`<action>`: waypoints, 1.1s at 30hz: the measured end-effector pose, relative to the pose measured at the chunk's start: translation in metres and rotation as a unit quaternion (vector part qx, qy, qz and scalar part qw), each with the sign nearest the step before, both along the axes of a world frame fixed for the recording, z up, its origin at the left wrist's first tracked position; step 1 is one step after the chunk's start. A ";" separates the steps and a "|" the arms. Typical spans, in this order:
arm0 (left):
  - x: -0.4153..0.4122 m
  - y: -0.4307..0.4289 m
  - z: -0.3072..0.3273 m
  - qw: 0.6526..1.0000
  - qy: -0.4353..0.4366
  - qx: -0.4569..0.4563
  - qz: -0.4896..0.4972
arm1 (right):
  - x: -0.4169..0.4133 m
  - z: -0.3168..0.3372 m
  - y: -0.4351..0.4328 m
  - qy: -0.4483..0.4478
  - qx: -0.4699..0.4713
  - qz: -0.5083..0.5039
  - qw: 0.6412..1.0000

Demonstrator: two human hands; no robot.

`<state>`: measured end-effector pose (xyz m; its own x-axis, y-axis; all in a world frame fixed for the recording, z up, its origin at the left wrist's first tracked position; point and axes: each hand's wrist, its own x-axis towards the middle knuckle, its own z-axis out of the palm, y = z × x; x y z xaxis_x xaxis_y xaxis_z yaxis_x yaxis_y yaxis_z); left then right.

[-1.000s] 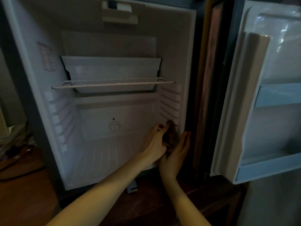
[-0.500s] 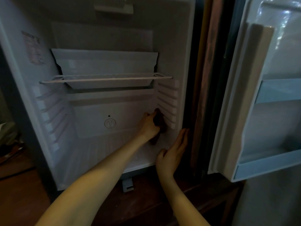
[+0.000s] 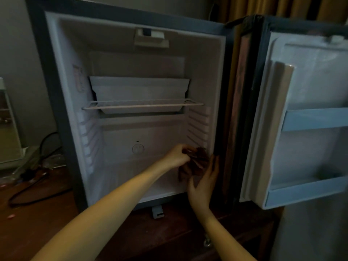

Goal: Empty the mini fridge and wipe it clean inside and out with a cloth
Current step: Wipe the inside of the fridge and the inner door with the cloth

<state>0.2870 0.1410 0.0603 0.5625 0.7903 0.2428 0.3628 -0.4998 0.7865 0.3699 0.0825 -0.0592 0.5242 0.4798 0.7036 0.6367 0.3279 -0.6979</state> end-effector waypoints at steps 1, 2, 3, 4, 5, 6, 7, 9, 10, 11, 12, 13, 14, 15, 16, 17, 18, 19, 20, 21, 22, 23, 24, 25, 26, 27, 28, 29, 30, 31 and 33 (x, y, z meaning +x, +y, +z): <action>-0.003 -0.002 0.004 1.000 -0.026 -0.010 0.008 | 0.000 0.003 -0.007 -0.023 0.014 0.026 0.999; -0.006 -0.003 0.008 0.998 -0.055 -0.016 0.018 | -0.001 0.009 -0.014 -0.035 0.023 0.062 0.997; -0.008 -0.006 0.012 0.996 -0.080 -0.020 0.025 | -0.002 0.018 -0.018 -0.033 0.024 0.101 0.994; -0.010 -0.011 0.017 0.994 -0.102 -0.025 0.024 | -0.002 0.029 -0.020 -0.030 0.021 0.125 0.991; -0.011 -0.017 0.022 0.992 -0.120 -0.031 0.018 | -0.003 0.041 -0.021 -0.030 0.021 0.131 0.991; -0.012 -0.023 0.028 0.990 -0.136 -0.036 0.009 | -0.002 0.051 -0.022 -0.034 0.026 0.118 0.992; -0.012 -0.028 0.035 0.988 -0.151 -0.032 -0.004 | -0.001 0.062 -0.023 -0.048 0.037 0.093 0.994; -0.016 -0.035 0.050 0.984 -0.172 0.026 -0.037 | 0.005 0.084 -0.027 -0.119 0.072 0.023 0.990; -0.022 -0.037 0.057 0.982 -0.159 0.095 -0.044 | 0.010 0.094 -0.029 -0.178 0.084 -0.016 0.980; -0.030 -0.039 0.064 0.972 -0.130 0.189 -0.037 | 0.016 0.106 -0.030 -0.248 0.083 -0.054 0.964; -0.039 -0.039 0.072 0.950 -0.094 0.298 -0.013 | 0.021 0.118 -0.029 -0.320 0.075 -0.084 0.941; -0.048 -0.037 0.078 0.915 -0.059 0.399 0.026 | 0.027 0.129 -0.026 -0.393 0.063 -0.105 0.911; -0.057 -0.036 0.083 0.876 -0.023 0.475 0.080 | 0.032 0.140 -0.020 -0.462 0.054 -0.121 0.877; -0.065 -0.034 0.088 0.847 0.023 0.512 0.140 | 0.036 0.151 -0.013 -0.522 0.042 -0.127 0.843; -0.074 -0.031 0.091 0.831 0.082 0.513 0.196 | 0.039 0.160 -0.004 -0.571 0.029 -0.127 0.810; -0.082 -0.025 0.091 0.826 0.142 0.491 0.240 | 0.042 0.167 0.005 -0.610 0.012 -0.127 0.782; -0.089 -0.019 0.089 0.819 0.200 0.464 0.271 | 0.045 0.172 0.016 -0.637 -0.002 -0.130 0.760; -0.095 -0.014 0.085 0.809 0.240 0.452 0.288 | 0.047 0.176 0.024 -0.650 -0.029 -0.139 0.746; -0.099 -0.009 0.081 0.802 0.256 0.454 0.292 | 0.049 0.180 0.031 -0.654 -0.052 -0.152 0.739; -0.102 -0.006 0.077 0.799 0.252 0.463 0.289 | 0.052 0.181 0.038 -0.648 -0.075 -0.166 0.739; -0.102 -0.005 0.077 0.802 0.235 0.469 0.286 | 0.053 0.178 0.043 -0.642 -0.084 -0.173 0.742; -0.102 -0.004 0.078 0.805 0.221 0.471 0.285 | 0.053 0.171 0.045 -0.638 -0.094 -0.173 0.745; -0.101 -0.004 0.079 0.808 0.211 0.472 0.284 | 0.054 0.161 0.047 -0.643 -0.097 -0.172 0.740; -0.102 -0.004 0.080 0.810 0.209 0.470 0.281 | 0.053 0.148 0.046 -0.659 -0.109 -0.171 0.724; -0.103 -0.004 0.081 0.811 0.213 0.470 0.275 | 0.055 0.131 0.045 -0.681 -0.124 -0.167 0.702; -0.105 -0.005 0.082 0.812 0.219 0.469 0.270 | 0.057 0.115 0.040 -0.702 -0.159 -0.154 0.677; -0.107 -0.006 0.083 0.813 0.227 0.464 0.268 | 0.060 0.100 0.036 -0.722 -0.187 -0.135 0.653; -0.107 -0.008 0.084 0.813 0.240 0.458 0.268 | 0.061 0.091 0.029 -0.732 -0.222 -0.122 0.633; -0.107 -0.009 0.086 0.811 0.255 0.452 0.271 | 0.063 0.086 0.026 -0.739 -0.231 -0.118 0.622; -0.106 -0.012 0.088 0.808 0.270 0.446 0.274 | 0.063 0.090 0.022 -0.742 -0.237 -0.119 0.616; -0.103 -0.016 0.089 0.804 0.289 0.437 0.279 | 0.061 0.113 0.019 -0.747 -0.203 -0.140 0.618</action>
<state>0.1838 0.1253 0.1497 0.3983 0.6282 0.6684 0.9015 -0.4025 -0.1589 0.4305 0.1019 0.0537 -0.4607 0.8136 0.3547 0.6622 0.0490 0.7478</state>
